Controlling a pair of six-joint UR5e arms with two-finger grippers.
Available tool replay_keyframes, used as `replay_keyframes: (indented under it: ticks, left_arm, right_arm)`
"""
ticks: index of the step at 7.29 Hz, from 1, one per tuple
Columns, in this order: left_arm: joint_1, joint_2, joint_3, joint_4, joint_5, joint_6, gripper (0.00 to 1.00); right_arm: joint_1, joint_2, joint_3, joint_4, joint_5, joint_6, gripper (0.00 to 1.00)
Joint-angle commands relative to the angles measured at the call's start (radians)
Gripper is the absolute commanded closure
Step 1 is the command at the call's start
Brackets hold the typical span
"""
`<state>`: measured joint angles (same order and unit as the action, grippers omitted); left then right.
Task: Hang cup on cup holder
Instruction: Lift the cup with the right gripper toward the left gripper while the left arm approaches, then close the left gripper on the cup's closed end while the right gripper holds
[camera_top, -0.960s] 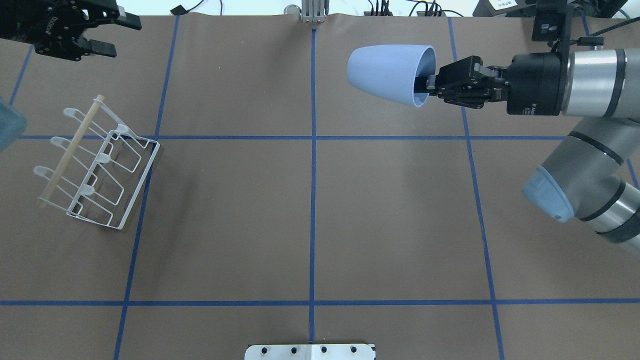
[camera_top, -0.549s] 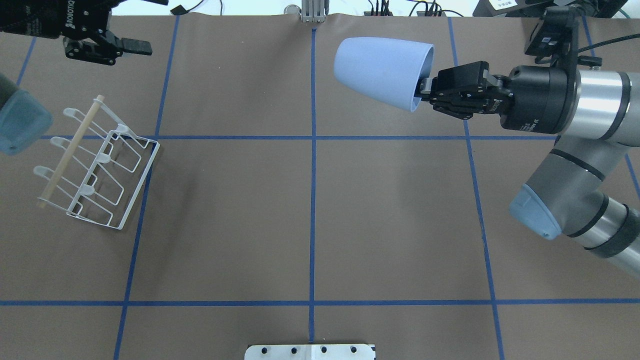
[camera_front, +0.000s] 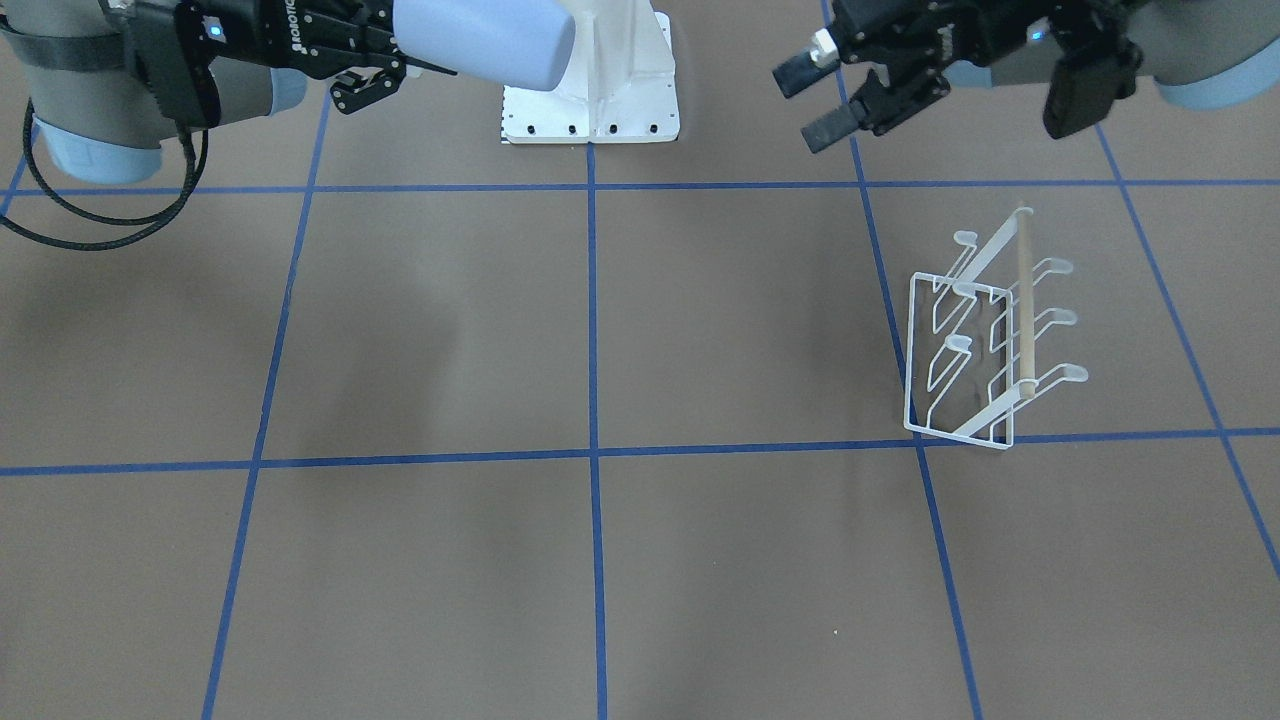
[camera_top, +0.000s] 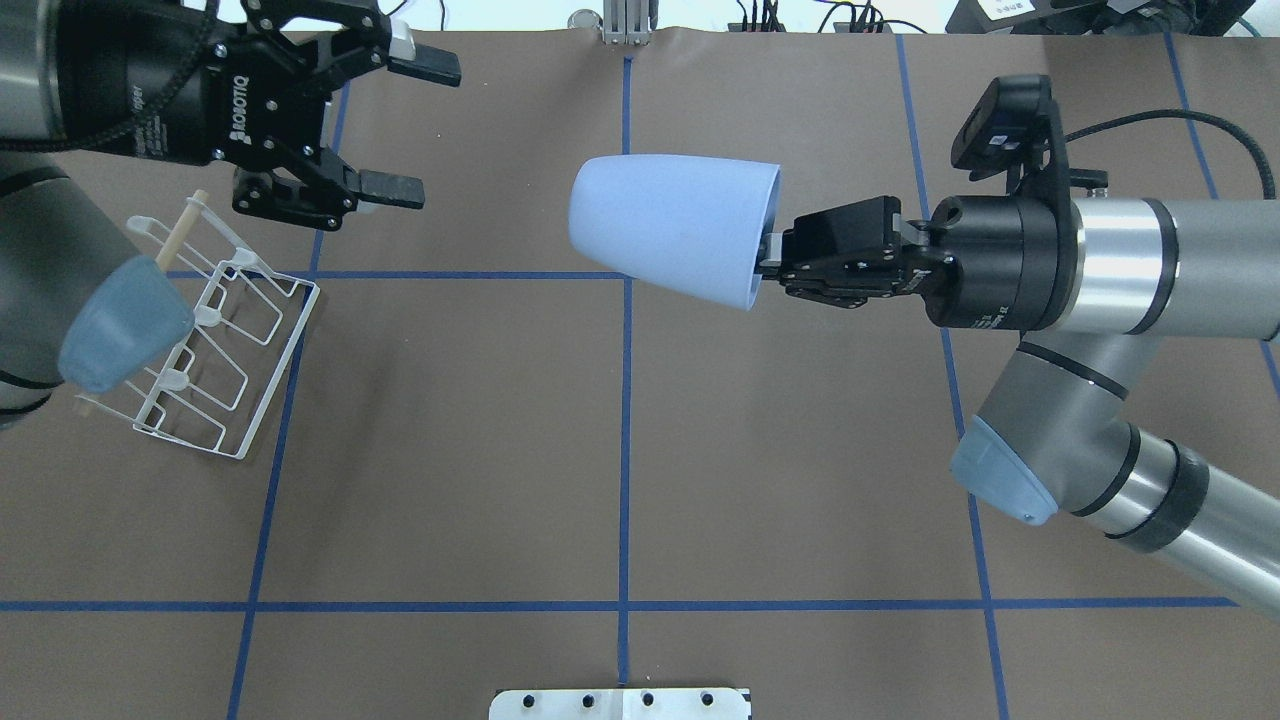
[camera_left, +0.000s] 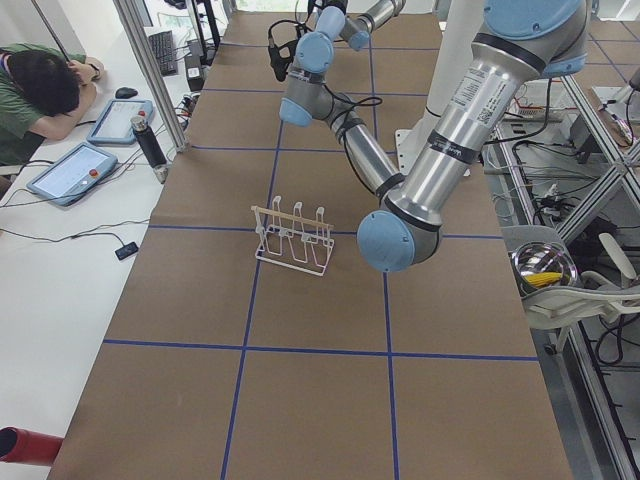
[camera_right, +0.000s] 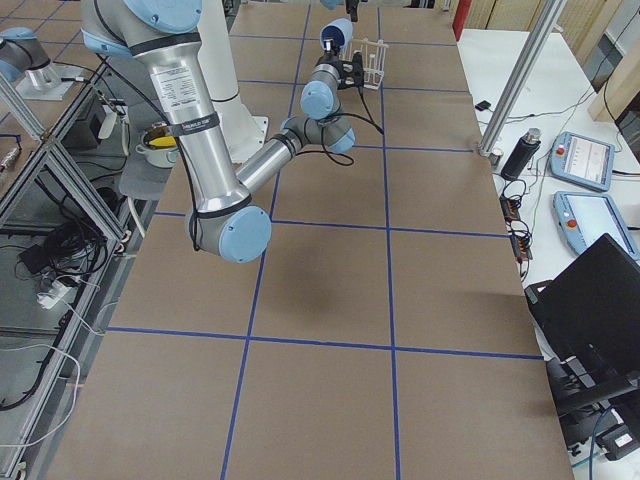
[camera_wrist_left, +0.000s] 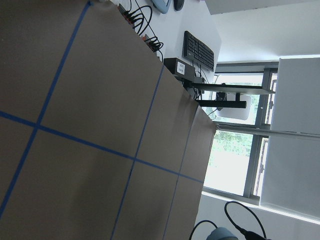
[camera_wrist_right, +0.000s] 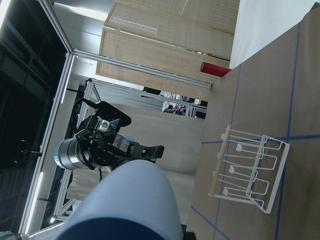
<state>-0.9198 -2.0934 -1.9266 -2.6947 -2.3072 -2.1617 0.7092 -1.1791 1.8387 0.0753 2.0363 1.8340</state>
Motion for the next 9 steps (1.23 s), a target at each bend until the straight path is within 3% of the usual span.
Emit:
replay_keyframes:
  ticks: [1, 6, 9]
  left_arm:
    - [0.084, -0.028, -0.012, -0.036, 0.003, -0.013, 0.02]
    - [0.093, -0.046, -0.011, -0.074, 0.041, -0.095, 0.02]
    - [0.144, -0.059, -0.009, -0.128, 0.149, -0.132, 0.02]
  right_arm:
    - [-0.019, 0.015, 0.007, 0.009, 0.047, 0.005, 1.0]
    - [-0.017, 0.013, 0.027, 0.084, 0.012, 0.001, 1.0]
    - [-0.019, 0.013, 0.022, 0.11, -0.063, -0.004, 1.0]
